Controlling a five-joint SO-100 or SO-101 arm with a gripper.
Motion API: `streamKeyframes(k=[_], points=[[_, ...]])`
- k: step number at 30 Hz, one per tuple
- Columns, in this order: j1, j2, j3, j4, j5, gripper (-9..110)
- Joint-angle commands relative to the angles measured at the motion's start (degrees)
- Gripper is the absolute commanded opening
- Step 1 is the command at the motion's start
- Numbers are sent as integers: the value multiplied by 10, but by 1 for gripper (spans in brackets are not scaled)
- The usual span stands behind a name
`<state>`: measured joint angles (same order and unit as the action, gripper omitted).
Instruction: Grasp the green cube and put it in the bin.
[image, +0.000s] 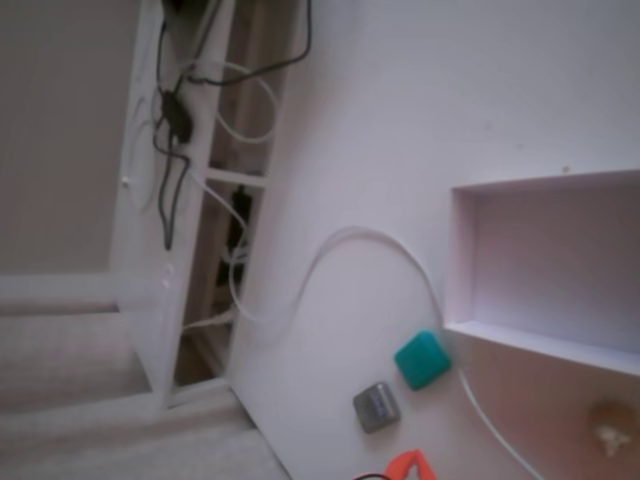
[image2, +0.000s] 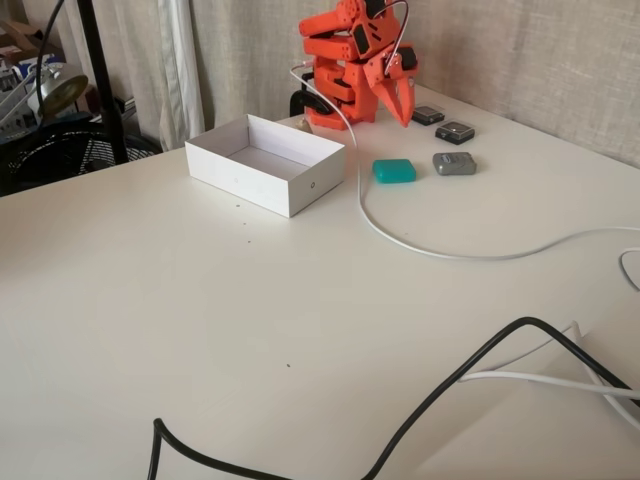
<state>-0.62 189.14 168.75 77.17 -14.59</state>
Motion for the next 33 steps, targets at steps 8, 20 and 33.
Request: streamKeyframes(k=[8, 20, 33], points=[[-4, 4, -2, -8, -5, -8], [-5, 4, -2, -8, -5, -8], [-18, 4, 4, -33, -1, -3]])
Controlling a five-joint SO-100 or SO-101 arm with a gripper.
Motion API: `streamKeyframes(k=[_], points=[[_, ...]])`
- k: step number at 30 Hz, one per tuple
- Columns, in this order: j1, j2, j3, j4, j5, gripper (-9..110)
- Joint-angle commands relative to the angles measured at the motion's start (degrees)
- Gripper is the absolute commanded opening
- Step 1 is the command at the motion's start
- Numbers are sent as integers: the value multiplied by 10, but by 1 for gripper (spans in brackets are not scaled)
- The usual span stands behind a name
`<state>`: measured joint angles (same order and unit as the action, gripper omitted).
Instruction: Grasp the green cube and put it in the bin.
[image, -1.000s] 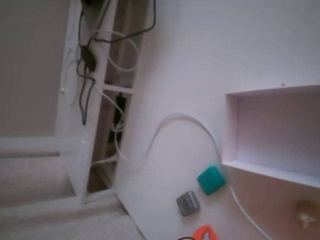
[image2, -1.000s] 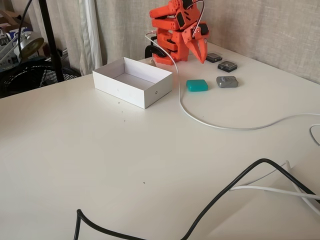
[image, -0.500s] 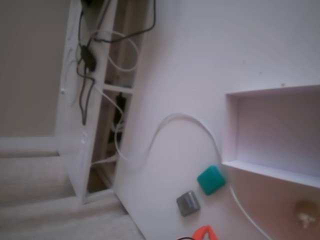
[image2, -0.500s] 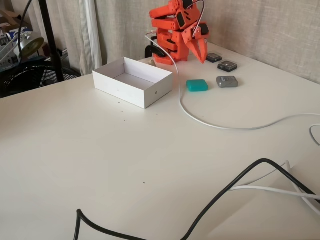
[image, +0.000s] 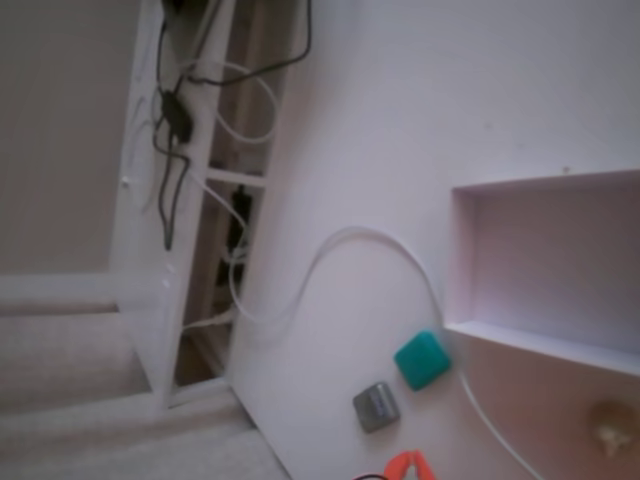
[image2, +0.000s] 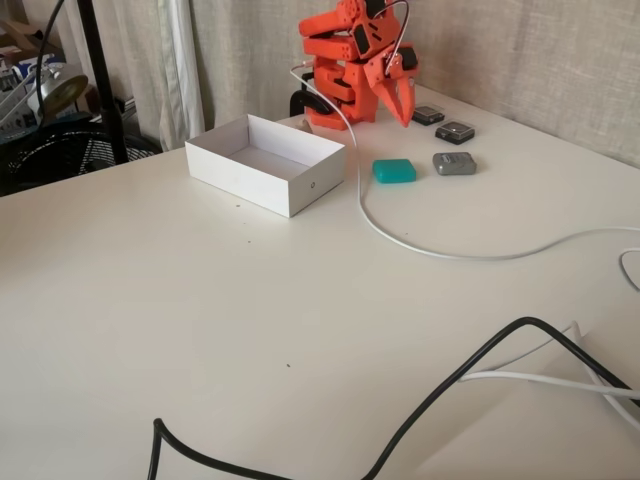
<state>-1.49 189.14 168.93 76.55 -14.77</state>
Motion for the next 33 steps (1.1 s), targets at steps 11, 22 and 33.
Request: streamKeyframes(k=[11, 22, 33], points=[[-121, -361, -439, -8, 80, 11], [-59, -857, -1004, 270, 177, 35], [133, -885, -691, 216, 163, 36]])
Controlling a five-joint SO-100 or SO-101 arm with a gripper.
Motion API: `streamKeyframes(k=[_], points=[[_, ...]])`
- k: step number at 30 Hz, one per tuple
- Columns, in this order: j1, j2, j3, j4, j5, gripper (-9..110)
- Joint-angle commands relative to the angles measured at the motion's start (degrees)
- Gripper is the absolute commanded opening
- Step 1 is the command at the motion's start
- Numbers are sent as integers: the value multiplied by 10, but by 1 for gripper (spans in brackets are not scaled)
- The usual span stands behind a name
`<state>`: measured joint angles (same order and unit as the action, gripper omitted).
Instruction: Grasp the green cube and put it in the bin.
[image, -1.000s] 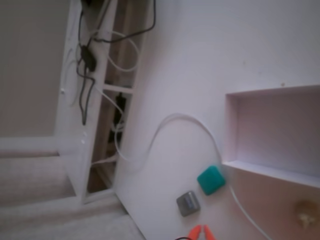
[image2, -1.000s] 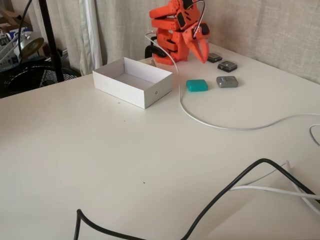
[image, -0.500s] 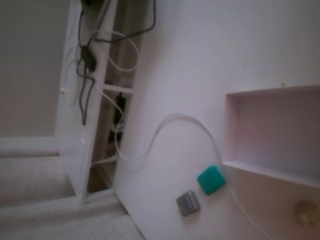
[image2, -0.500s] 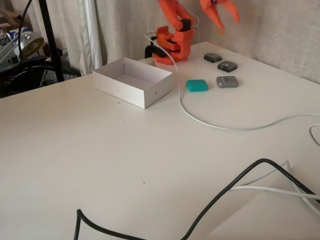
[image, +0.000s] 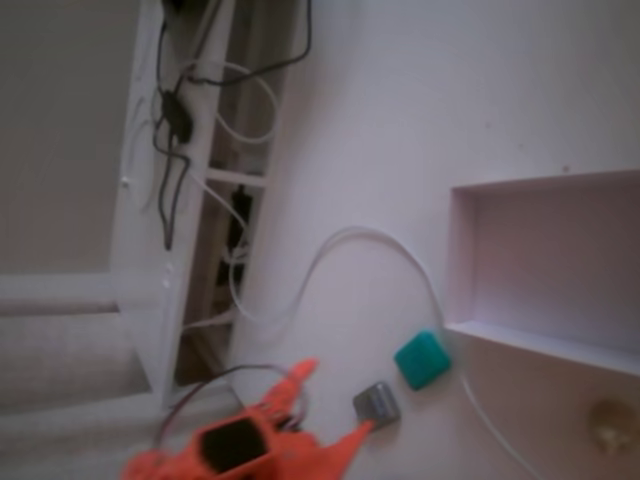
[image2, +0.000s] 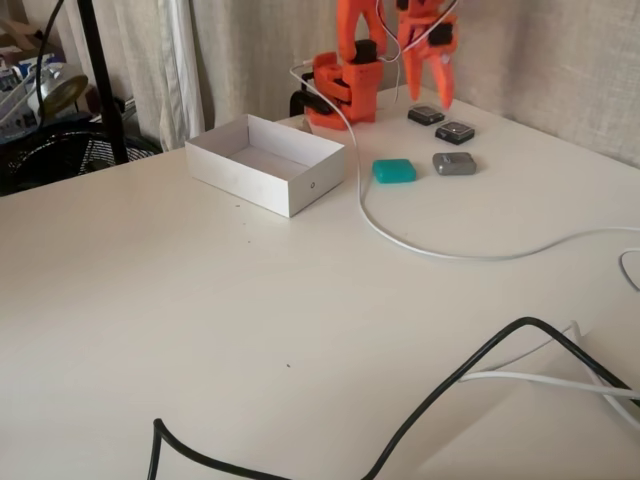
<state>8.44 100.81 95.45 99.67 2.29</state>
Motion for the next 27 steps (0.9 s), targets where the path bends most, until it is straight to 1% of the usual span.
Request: streamKeyframes(k=[1, 5, 9, 14, 17, 27], points=[[45, -5, 65, -25, -11, 36], [75, -19, 109, -69, -15, 36], [101, -51, 117, -83, -26, 36], [117, -96, 108, -139, -56, 36], [130, -131, 84, -153, -62, 37], [124, -164, 90, -200, -85, 36]])
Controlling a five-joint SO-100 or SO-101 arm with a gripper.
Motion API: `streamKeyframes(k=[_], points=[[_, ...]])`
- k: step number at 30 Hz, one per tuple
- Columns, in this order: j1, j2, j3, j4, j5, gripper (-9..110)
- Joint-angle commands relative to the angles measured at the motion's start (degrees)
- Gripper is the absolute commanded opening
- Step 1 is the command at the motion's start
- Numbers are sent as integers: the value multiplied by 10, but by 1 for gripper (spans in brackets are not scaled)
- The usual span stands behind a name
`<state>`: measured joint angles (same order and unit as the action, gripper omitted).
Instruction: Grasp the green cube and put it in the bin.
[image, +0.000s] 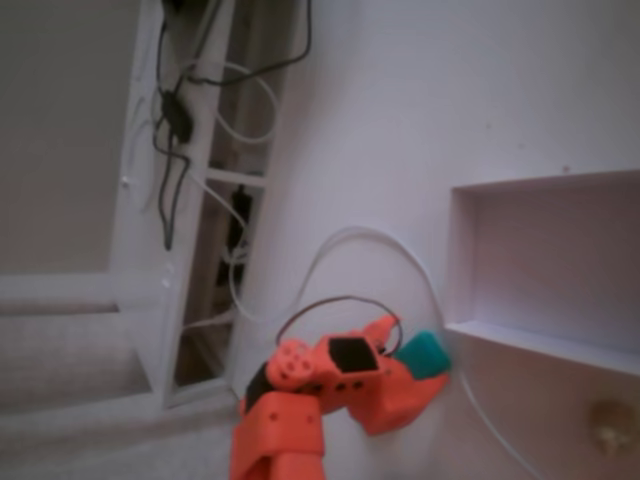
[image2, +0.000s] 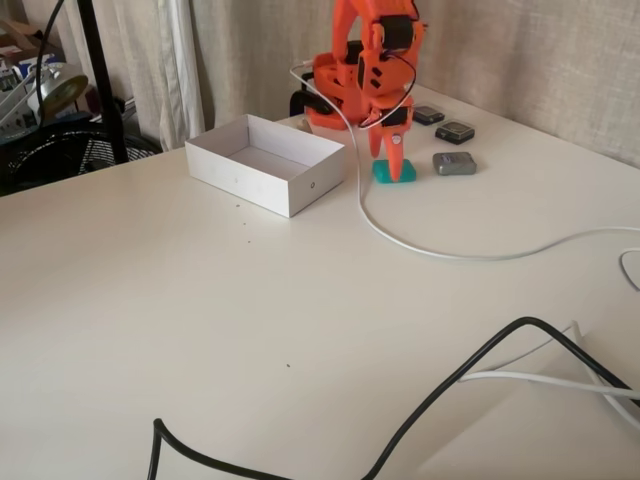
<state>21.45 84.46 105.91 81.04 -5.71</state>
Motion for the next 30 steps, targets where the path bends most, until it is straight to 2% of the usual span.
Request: streamKeyframes(k=[1, 21, 24, 30], points=[[-10, -2, -12, -21, -5, 36], [-50, -33, 22, -50, -13, 32], [-53, -33, 23, -52, -15, 28], [-60, -33, 27, -40, -25, 11]])
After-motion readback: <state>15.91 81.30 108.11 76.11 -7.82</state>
